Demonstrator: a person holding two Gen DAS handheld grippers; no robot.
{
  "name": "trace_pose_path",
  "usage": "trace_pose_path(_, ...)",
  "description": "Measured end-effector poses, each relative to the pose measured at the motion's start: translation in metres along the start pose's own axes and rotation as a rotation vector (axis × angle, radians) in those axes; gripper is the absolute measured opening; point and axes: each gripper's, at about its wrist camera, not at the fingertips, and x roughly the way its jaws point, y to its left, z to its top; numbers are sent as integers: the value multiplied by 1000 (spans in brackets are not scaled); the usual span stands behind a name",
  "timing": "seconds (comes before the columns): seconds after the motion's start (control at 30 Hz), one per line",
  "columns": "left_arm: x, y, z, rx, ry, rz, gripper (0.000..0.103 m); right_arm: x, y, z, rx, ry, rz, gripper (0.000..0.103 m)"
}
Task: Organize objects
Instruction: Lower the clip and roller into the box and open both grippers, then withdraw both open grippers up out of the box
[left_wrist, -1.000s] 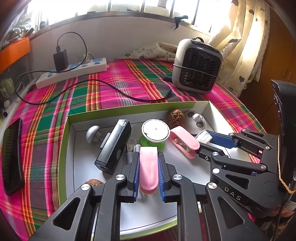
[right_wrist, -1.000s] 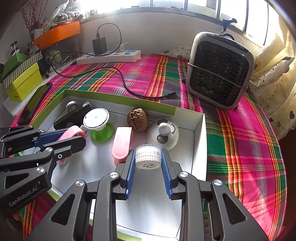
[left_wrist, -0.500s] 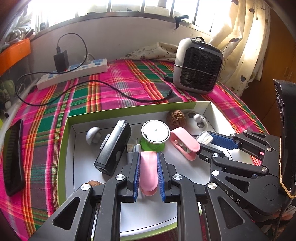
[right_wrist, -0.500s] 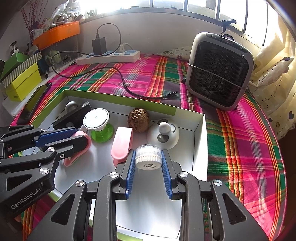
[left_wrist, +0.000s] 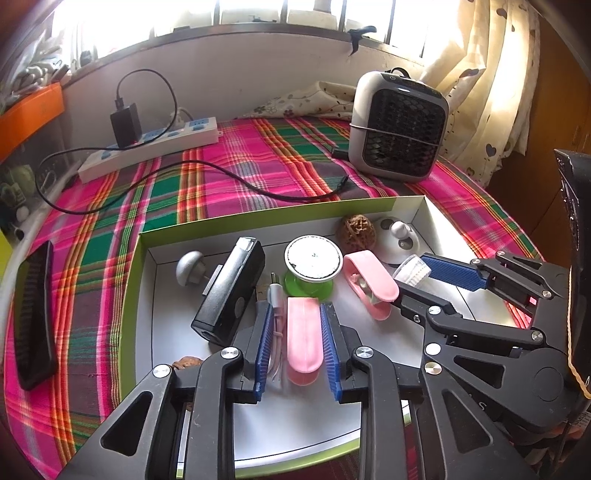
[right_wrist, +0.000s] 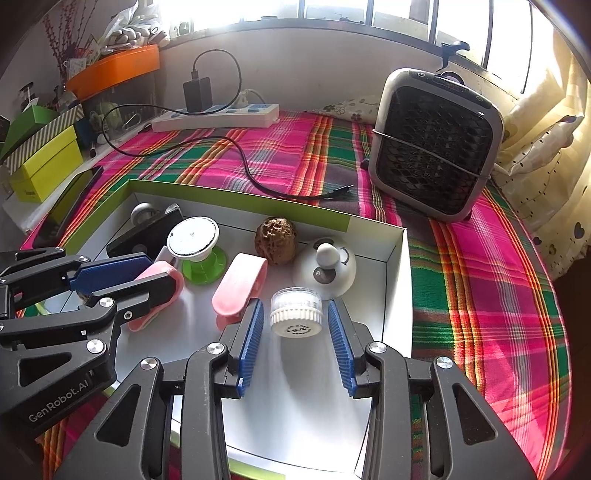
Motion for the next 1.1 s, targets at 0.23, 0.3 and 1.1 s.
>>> trace_pose_path(0.23, 1, 1, -2, -9, 10, 12, 28, -2, 1, -1, 1, -6, -1, 48)
trace_pose_path(0.3, 0, 1, -2, -10, 11, 11, 29, -3, 1, -2, 7, -7, 5, 48)
trace_pose_path(1.1, -33, -7, -14, -29, -28, 26, 30, -31, 1, -13, 51, -43, 3, 48)
